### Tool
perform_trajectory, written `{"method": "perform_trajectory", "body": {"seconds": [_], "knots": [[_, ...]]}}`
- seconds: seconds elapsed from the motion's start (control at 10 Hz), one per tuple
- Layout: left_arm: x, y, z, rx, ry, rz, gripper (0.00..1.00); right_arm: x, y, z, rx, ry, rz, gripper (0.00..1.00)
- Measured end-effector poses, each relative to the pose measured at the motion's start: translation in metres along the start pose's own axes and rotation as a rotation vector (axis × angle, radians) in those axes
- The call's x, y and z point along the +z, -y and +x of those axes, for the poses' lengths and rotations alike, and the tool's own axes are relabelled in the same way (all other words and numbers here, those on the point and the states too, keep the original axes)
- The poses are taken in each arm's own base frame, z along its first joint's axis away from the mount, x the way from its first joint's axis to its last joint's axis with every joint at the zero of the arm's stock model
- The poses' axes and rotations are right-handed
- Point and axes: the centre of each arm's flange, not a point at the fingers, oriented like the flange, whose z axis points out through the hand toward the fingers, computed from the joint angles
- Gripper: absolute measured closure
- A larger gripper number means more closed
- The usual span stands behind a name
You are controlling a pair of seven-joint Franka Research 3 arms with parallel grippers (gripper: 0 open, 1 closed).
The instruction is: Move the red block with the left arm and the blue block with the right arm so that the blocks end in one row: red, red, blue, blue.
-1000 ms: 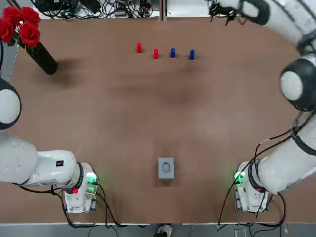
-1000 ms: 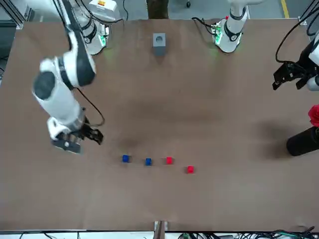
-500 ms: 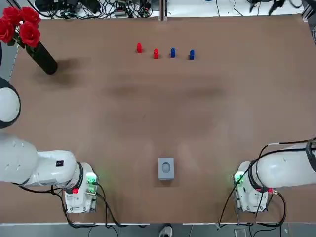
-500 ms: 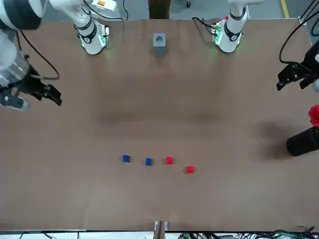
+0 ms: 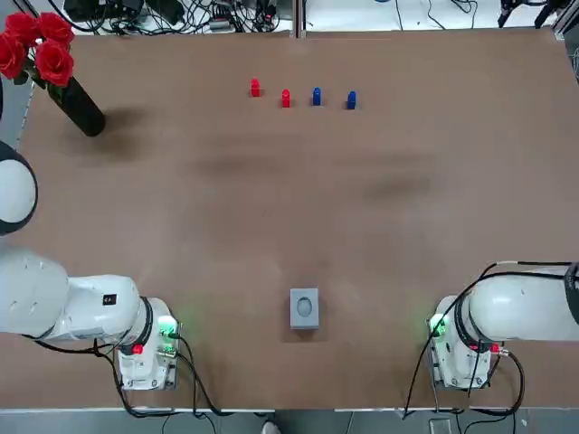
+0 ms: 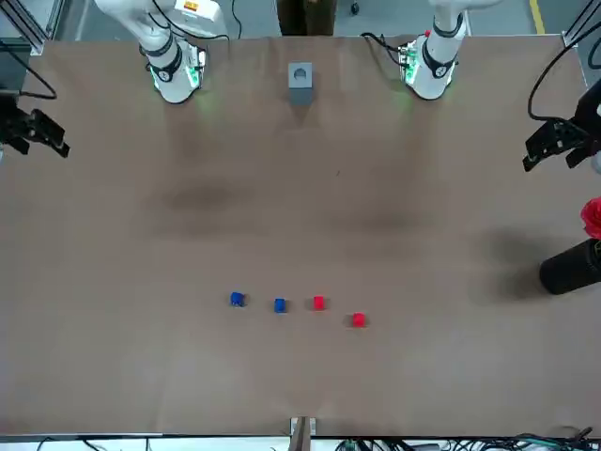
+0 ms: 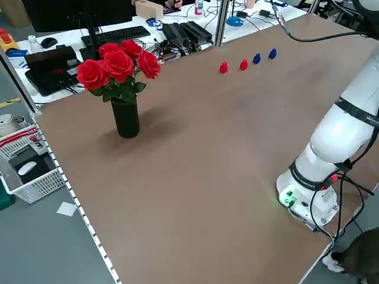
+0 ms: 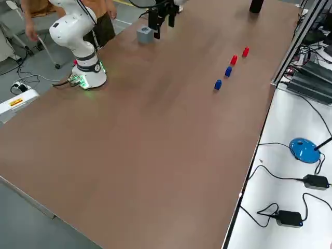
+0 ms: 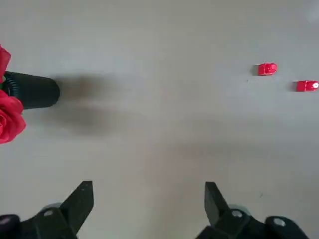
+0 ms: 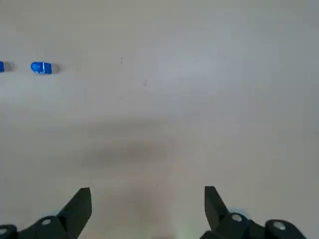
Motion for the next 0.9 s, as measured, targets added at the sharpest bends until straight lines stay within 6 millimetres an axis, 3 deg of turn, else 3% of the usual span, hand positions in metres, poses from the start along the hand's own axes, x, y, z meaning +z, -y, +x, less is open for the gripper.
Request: {"method": "perform_trajectory", "body": {"seconds": [0.4,0.9], "knots": [[0.0,0.0,0.0,-0.001,0.0,0.0,0.01,-0.012,-0.002,-0.007,-0.1,-0.014,0.0,0.0],[0.0,0.0,0.0,-0.001,0.0,-0.001,0.01,-0.013,-0.003,-0.009,-0.104,-0.012,0.0,0.0]]}}
